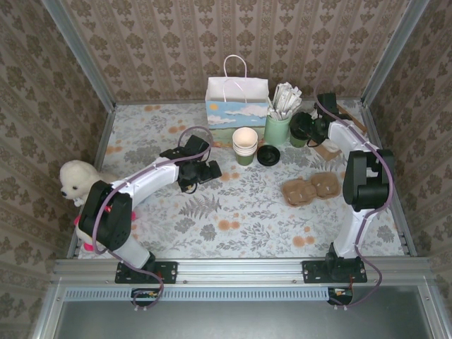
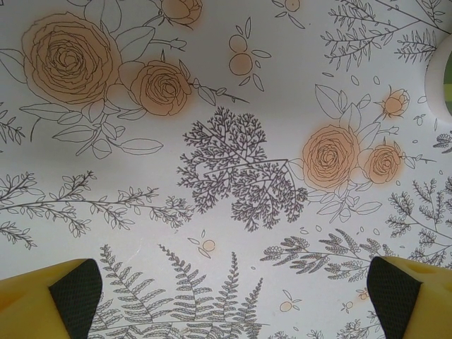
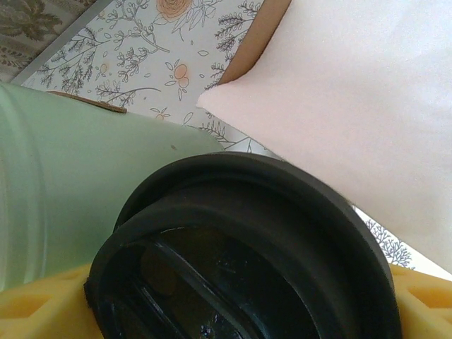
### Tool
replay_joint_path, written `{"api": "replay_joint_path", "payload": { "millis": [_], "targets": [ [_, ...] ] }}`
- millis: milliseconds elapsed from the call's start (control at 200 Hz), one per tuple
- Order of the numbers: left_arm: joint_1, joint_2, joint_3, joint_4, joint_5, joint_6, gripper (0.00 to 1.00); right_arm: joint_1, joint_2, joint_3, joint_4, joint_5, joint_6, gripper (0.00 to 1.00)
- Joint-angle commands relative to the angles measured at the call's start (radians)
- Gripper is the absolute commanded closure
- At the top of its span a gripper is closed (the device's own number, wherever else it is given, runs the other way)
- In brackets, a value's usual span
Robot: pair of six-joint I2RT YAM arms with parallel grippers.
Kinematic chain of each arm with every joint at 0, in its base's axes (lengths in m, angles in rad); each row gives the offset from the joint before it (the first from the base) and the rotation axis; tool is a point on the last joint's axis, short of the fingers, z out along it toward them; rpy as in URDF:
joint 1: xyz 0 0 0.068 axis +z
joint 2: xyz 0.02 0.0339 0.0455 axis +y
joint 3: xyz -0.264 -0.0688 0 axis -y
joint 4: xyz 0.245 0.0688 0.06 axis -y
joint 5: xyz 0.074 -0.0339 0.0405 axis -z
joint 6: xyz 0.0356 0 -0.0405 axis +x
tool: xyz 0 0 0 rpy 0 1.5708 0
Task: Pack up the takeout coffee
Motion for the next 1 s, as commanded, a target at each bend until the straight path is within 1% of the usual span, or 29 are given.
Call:
{"api": "replay_joint_path", "payload": {
  "millis": [0,250,465,720,805,885,950,995],
  "targets": [
    [0.008,-0.009,0.027,-0.029,-0.016,0.008,0.00,-0.003,0.026,0.028,-0.050,-0.039,0.010,0.15],
    [0.008,-0.008,0.024,-0.019,-0.009,0.006,0.00,-0.004,0.035,0.069,-0.110,-0.031,-0.008,0.07],
    [0.008,-0.022,0.010,0.013,0.001,0.017,0.00,-0.004,0.013,0.073,-0.119,-0.028,-0.024,0.00],
    [0.017,-0.056,0.016,0.023,-0.006,0.061,0.00,-0.005,-0.031,0.068,-0.132,-0.031,-0.043,0.00],
    [0.020,-0.083,0.000,0.071,0.008,0.084,0.00,-0.005,-0.072,0.045,-0.130,-0.031,-0.048,0.00],
    [0.026,-0.087,-0.011,0.143,0.075,0.125,0.00,-0.005,-0.124,0.010,-0.121,-0.031,-0.051,0.00],
    [0.032,-0.069,0.014,0.135,0.082,0.123,0.00,-0.004,-0.174,-0.029,-0.112,-0.027,-0.053,0.00],
    [0.036,-0.060,0.042,0.102,0.052,0.121,0.00,-0.004,-0.211,-0.056,-0.107,-0.022,-0.055,0.00]
  ]
}}
